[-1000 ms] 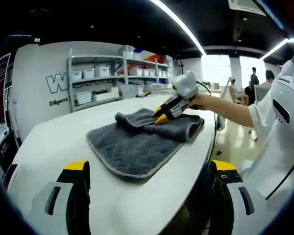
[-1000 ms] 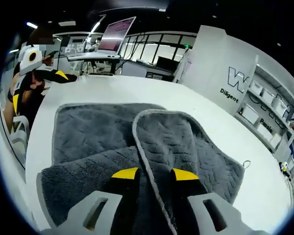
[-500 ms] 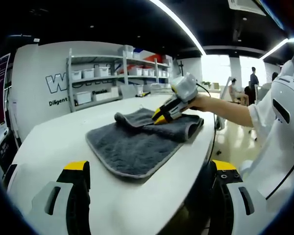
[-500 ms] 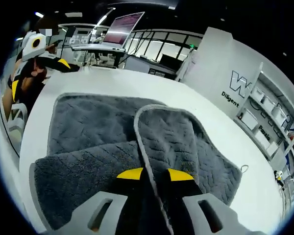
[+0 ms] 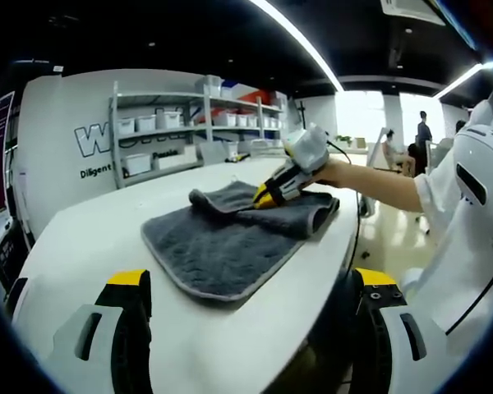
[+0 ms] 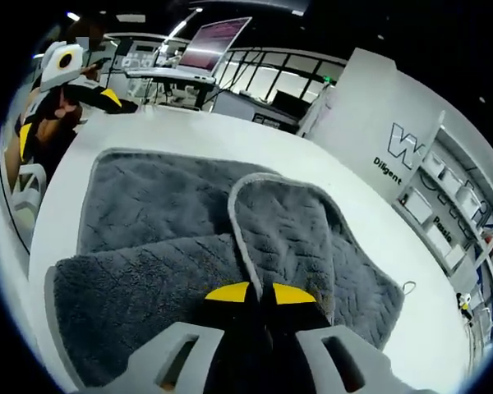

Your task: Open the folded towel by lifting each exposed corner and separating the folded layers until the towel lies flat within the target outline without major curled edges

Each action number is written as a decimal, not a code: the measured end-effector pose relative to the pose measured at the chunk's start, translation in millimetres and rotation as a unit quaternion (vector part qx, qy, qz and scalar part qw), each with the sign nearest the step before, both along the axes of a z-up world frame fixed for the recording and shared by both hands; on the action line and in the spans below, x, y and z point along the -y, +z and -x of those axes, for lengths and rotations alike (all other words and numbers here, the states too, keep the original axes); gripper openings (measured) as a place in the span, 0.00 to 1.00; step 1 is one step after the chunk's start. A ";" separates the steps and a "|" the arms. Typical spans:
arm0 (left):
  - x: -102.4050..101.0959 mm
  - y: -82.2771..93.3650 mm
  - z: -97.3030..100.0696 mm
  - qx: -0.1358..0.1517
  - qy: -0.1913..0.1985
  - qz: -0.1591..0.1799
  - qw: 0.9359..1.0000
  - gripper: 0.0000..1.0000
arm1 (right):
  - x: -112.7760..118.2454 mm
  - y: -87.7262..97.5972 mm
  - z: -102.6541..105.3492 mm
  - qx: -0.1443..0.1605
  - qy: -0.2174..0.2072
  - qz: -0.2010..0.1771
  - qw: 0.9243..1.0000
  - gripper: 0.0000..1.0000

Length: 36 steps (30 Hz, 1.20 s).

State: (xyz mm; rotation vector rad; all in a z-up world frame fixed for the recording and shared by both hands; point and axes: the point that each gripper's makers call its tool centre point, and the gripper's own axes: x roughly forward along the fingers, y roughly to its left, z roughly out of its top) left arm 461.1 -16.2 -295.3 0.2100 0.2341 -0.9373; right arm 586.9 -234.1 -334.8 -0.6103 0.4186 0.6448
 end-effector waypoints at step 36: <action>3.4 -3.1 0.3 -0.003 -0.003 0.001 1.000 0.99 | 62.3 58.4 -11.6 0.077 -0.060 0.021 0.995 0.00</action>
